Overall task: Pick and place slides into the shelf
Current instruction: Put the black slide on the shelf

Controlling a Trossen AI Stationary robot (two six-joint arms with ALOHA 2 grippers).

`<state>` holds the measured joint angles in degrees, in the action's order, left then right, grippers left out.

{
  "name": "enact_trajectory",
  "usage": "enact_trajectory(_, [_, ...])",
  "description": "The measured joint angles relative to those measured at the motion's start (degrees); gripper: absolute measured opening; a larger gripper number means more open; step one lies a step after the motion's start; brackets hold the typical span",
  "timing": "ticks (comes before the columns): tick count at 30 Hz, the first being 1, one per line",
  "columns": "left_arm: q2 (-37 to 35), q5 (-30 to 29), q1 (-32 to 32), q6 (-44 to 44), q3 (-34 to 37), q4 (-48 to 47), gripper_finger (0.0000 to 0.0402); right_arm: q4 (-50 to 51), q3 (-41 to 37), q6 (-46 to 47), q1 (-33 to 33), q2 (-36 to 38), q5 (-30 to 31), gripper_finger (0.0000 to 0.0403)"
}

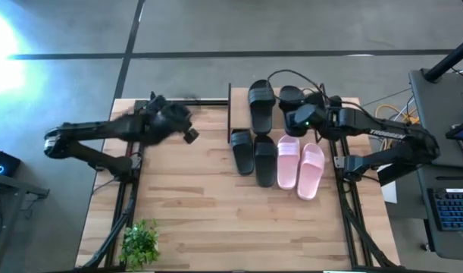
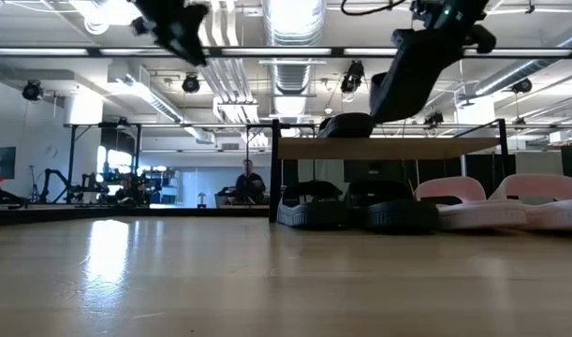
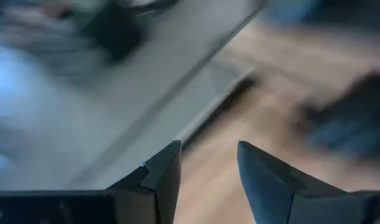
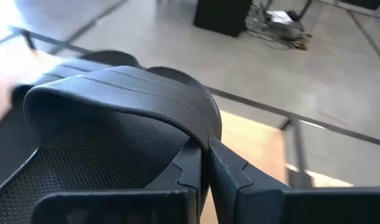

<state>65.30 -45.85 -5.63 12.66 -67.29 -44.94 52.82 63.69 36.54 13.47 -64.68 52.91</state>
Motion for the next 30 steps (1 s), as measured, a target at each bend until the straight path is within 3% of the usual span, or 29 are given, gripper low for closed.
enact_trajectory(5, [-7.97, 25.94, -4.45, -10.80, 5.83, 23.72, 0.0122, -8.44, -2.73, -6.23, 2.45, 0.59, -3.64, 0.0011])
enact_trajectory(9, [-12.17, 39.12, -8.57, -13.46, 11.50, 31.14, 0.0099, -8.46, -4.28, -8.26, 4.97, 0.67, -4.54, 0.0011])
enact_trajectory(13, [-14.40, 51.76, -12.45, -9.99, 18.66, 38.67, 0.0073, -10.76, -6.26, -11.56, 8.29, 1.06, -4.96, 0.0011])
enact_trajectory(19, [-16.12, 53.93, -14.01, -6.13, 26.23, 47.63, 0.0047, -23.01, -10.59, -20.22, 12.60, 0.78, -4.71, 0.0012])
enact_trajectory(25, [-17.34, 53.85, -14.05, -5.45, 27.73, 47.43, 0.0040, -26.66, -15.09, -22.02, 17.34, 0.78, -3.96, 0.0012])
enact_trajectory(27, [-17.84, 51.00, -14.24, -5.53, 28.09, 47.43, 0.0040, -26.85, -16.90, -22.02, 18.54, 0.78, -5.57, 0.0012])
enact_trajectory(30, [-17.98, 41.51, -14.25, -5.43, 28.44, 47.20, 0.0040, -27.94, -19.68, -21.58, 19.23, 0.78, -6.30, 0.0013])
